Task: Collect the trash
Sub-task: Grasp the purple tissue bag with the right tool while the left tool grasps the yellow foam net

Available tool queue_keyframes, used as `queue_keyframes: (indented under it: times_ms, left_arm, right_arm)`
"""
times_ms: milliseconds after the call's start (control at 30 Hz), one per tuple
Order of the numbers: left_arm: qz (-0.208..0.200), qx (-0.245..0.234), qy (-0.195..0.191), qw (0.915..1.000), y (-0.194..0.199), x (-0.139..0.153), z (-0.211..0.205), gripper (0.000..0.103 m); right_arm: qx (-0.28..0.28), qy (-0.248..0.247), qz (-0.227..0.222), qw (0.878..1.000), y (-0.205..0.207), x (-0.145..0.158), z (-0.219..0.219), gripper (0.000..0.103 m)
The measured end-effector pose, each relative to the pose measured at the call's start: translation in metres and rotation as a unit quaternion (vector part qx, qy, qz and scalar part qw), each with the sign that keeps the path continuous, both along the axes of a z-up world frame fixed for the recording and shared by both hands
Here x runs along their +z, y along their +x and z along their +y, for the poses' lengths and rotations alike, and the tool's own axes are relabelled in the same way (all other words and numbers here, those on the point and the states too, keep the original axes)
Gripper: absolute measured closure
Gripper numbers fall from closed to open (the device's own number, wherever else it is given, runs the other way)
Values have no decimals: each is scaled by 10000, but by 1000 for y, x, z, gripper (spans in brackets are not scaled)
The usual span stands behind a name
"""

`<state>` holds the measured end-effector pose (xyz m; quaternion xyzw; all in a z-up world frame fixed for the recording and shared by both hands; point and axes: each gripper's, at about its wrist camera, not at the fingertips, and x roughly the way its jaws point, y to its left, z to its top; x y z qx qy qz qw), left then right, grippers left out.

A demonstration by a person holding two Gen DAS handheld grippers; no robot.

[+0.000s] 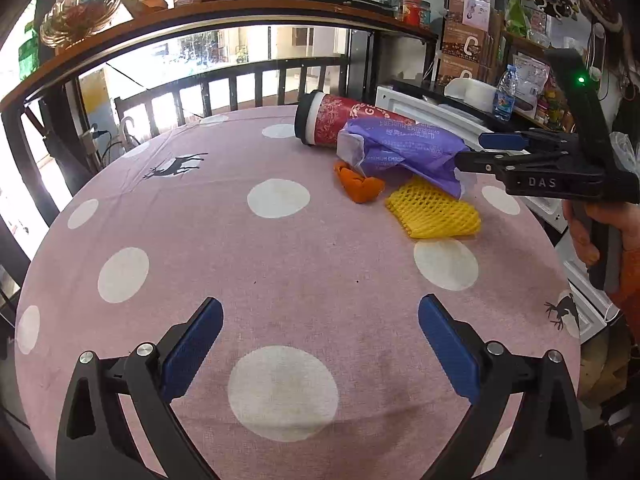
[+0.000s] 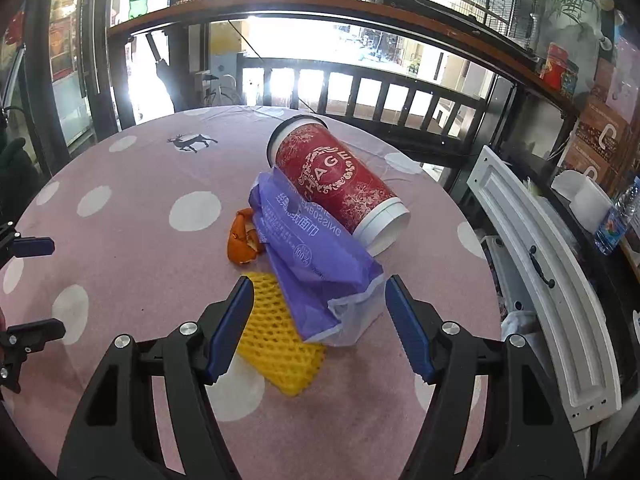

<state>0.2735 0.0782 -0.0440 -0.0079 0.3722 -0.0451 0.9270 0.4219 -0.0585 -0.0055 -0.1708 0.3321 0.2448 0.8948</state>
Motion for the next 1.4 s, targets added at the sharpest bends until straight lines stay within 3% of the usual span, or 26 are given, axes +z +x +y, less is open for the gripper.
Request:
queue_keyframes:
  times_ms: [67, 267, 400, 467, 800, 967, 1067, 1267, 1400]
  left_arm:
    - [14, -2, 26, 10000, 3, -1, 1, 6]
    - [55, -82, 11, 10000, 10, -2, 1, 6]
    - [136, -107, -146, 9997, 18, -5, 2, 6]
    - [145, -121, -206, 9996, 22, -6, -1, 6]
    - [96, -844, -3, 9964, 50, -3, -56, 6]
    - [50, -1135, 138, 9934, 72, -4, -98, 6]
    - [138, -1214, 136, 9924, 83, -8, -119, 13]
    - [342, -1319, 557, 9891, 105, -20, -156, 19]
    - [529, -1130, 664, 9900, 115, -31, -160, 37]
  right_arm:
    - [-27, -140, 62, 9999, 12, -6, 2, 37]
    - [67, -258, 217, 9994, 30, -21, 0, 56]
    - [222, -393, 135, 9989, 24, -21, 2, 82]
    - [314, -323, 103, 9989, 20, -18, 1, 88]
    - [84, 499, -190, 9985, -11, 22, -28, 91]
    - [-165, 604, -362, 9974, -28, 33, -48, 91]
    - [-361, 670, -484, 9959, -36, 37, -65, 91]
    - [-623, 837, -477, 9934, -49, 36, -95, 91]
    - [-749, 947, -474, 9915, -58, 32, -111, 91]
